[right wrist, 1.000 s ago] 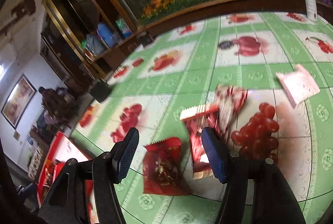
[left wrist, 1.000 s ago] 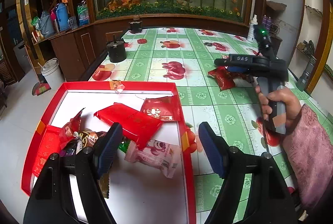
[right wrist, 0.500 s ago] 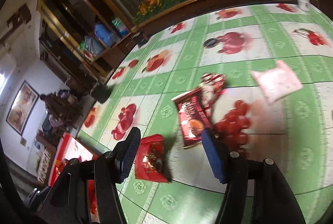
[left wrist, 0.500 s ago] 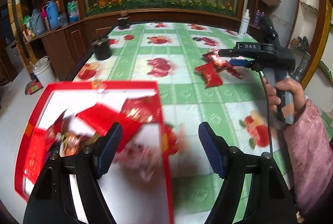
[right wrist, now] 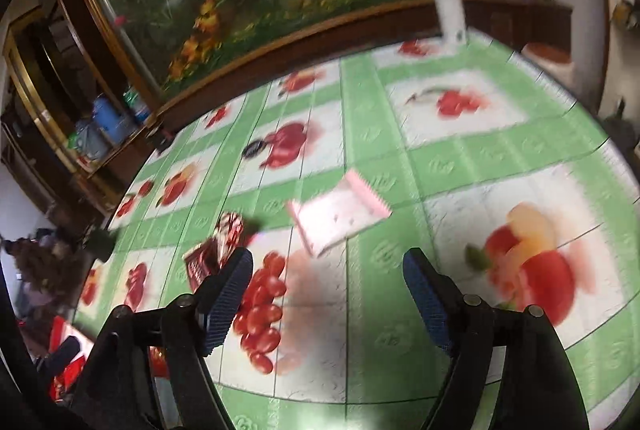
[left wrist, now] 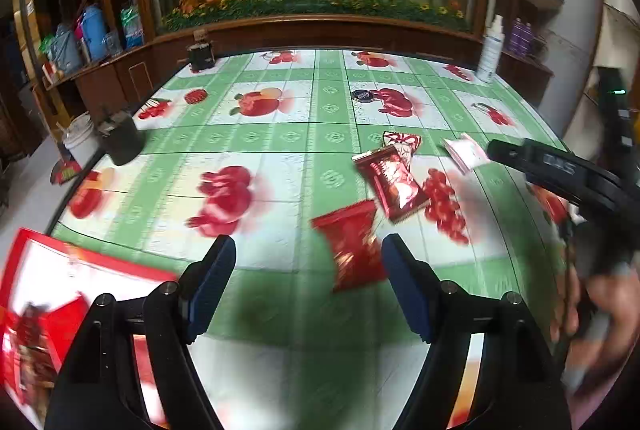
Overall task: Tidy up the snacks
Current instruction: 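Reach both tools toward the remaining red packets on the table, then grasp the red square packet with the left tool while the right tool grasps the dark red Manly packet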
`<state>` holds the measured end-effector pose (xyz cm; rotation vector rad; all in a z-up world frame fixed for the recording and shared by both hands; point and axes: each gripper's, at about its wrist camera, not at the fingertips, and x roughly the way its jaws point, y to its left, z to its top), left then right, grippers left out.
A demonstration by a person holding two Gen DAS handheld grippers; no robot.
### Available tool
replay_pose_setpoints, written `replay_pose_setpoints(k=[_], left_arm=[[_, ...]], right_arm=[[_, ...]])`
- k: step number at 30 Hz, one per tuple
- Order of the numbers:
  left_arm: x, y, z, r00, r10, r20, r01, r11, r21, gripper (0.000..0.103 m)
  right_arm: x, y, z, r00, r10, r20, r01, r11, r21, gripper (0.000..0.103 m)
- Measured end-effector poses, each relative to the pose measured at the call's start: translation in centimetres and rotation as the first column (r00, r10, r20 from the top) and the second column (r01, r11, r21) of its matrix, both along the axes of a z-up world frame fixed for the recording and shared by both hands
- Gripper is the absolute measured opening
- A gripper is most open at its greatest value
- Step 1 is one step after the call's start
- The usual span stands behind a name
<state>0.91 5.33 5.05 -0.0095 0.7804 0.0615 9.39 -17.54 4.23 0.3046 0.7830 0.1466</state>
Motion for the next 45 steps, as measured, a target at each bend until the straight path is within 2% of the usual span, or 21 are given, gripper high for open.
replay_pose_setpoints(k=[3, 10, 13, 15, 17, 20, 24, 26, 29, 31, 38, 40, 42, 45], left_arm=[[1.2, -1.4, -1.0, 1.0, 0.017, -0.006, -0.017, 1.0, 0.022, 0.075], [2.9, -2.0, -2.5, 0.997, 0.071, -0.011, -0.071, 0.997, 0.006, 0.075], [3.4, -1.8, -3.1, 0.996, 0.084, -0.017, -0.084, 0.996, -0.016, 0.075], [3.6, -1.5, -3.7, 0.996, 0.073, -0.048, -0.075, 0.996, -0.039, 0.075], [4.0, -0.6, -4.4, 0.993, 0.068, -0.094, -0.076, 0.993, -0.094, 0.075], [3.8, 0.3, -4.3, 0.995, 0.053, -0.08, -0.066, 0.985, -0.161, 0.075], [3.7, 0.3, -4.3, 0.997, 0.032, -0.077, -0.044, 0.985, -0.168, 0.075], [3.7, 0.6, -4.3, 0.997, 0.032, -0.073, -0.044, 0.984, -0.174, 0.07], [3.7, 1.2, -4.2, 0.996, 0.05, -0.074, -0.061, 0.988, -0.145, 0.039], [3.7, 1.9, -4.2, 0.995, 0.064, -0.074, -0.074, 0.986, -0.149, 0.034], [3.6, 3.1, -4.1, 0.992, 0.095, -0.081, -0.108, 0.98, -0.166, 0.034], [3.5, 3.1, -4.2, 0.992, 0.093, -0.081, -0.105, 0.982, -0.158, 0.034], [3.5, 3.1, -4.2, 0.992, 0.093, -0.081, -0.105, 0.981, -0.161, 0.034], [3.5, 3.3, -4.2, 0.992, 0.098, -0.079, -0.109, 0.981, -0.162, 0.034]], right_arm=[[-0.2, 0.6, 0.9, 0.999, -0.007, 0.032, 0.008, 0.999, -0.044, 0.081], [0.3, -0.2, 0.4, 0.999, -0.04, -0.03, 0.041, 0.999, 0.031, 0.081], [0.3, 0.0, 0.2, 0.998, -0.054, -0.031, 0.055, 0.998, 0.034, 0.081], [0.0, 0.2, 0.2, 0.998, -0.061, -0.016, 0.061, 0.998, 0.026, 0.081], [-0.2, 0.4, 0.3, 0.998, -0.068, 0.005, 0.068, 0.998, 0.017, 0.081], [-0.3, 0.6, 0.2, 0.996, -0.088, 0.02, 0.088, 0.996, -0.006, 0.081], [-0.1, 0.8, -0.5, 0.995, -0.1, 0.014, 0.1, 0.995, -0.013, 0.081], [0.0, 1.2, -0.8, 0.996, -0.093, 0.014, 0.093, 0.995, -0.02, 0.081], [-0.1, 2.1, -1.0, 0.999, -0.047, 0.02, 0.047, 0.999, -0.015, 0.08], [-0.1, 2.7, -1.2, 1.0, -0.011, 0.019, 0.011, 1.0, -0.004, 0.08], [-0.6, 7.1, -1.0, 0.989, 0.136, 0.055, -0.13, 0.988, -0.088, 0.08], [-0.6, 8.8, -1.1, 0.981, 0.185, 0.057, -0.176, 0.975, -0.133, 0.08], [-0.5, 10.9, -1.1, 0.972, 0.223, 0.069, -0.201, 0.952, -0.232, 0.08], [0.5, 12.6, -1.6, 0.965, 0.259, 0.043, -0.238, 0.932, -0.272, 0.079]])
